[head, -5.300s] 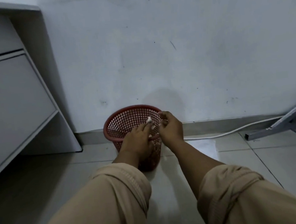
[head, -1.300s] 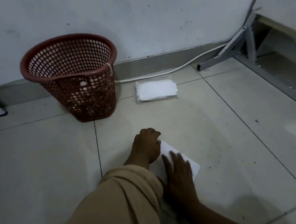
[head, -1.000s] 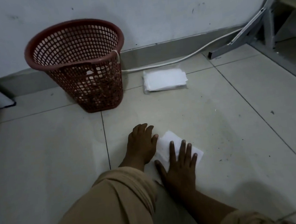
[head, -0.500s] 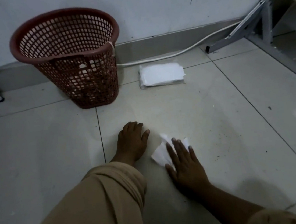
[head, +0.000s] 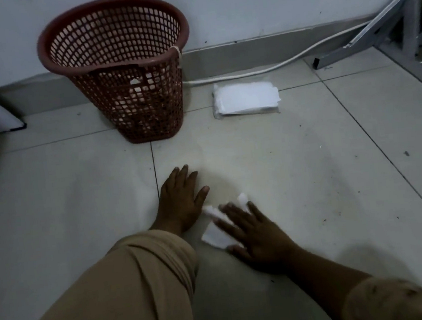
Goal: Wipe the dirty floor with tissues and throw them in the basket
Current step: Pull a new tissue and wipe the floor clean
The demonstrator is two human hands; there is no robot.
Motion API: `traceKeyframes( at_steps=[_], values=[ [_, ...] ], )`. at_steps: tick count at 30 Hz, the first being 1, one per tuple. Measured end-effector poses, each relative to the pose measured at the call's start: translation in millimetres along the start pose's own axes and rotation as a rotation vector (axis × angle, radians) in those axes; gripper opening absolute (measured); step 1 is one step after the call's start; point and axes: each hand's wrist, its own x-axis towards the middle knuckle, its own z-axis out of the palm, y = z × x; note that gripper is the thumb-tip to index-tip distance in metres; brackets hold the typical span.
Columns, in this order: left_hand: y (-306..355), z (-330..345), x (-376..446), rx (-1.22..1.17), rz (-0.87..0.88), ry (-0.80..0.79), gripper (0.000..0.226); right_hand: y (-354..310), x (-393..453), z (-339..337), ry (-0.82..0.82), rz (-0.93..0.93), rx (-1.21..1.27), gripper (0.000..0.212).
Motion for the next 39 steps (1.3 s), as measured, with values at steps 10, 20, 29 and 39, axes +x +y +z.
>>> traceKeyframes(
  at_steps=[10, 20, 29, 39],
  values=[
    [-27, 5, -46, -0.013, -0.086, 0.023, 0.068, -50, 59, 4, 0.047, -0.017, 0.026, 0.072],
    [-51, 5, -68, 0.010, -0.194, 0.002, 0.073, 2, 68, -17, -0.001, -0.196, -0.093, 0.078],
    [-68, 1, -87, 0.005, -0.281, 0.028, 0.073, -64, 89, 10, 0.012, -0.399, -0.095, 0.077],
    [-46, 5, -53, -0.080, -0.347, 0.063, 0.074, -39, 86, 2, -0.018, -0.566, -0.125, 0.069]
  ],
)
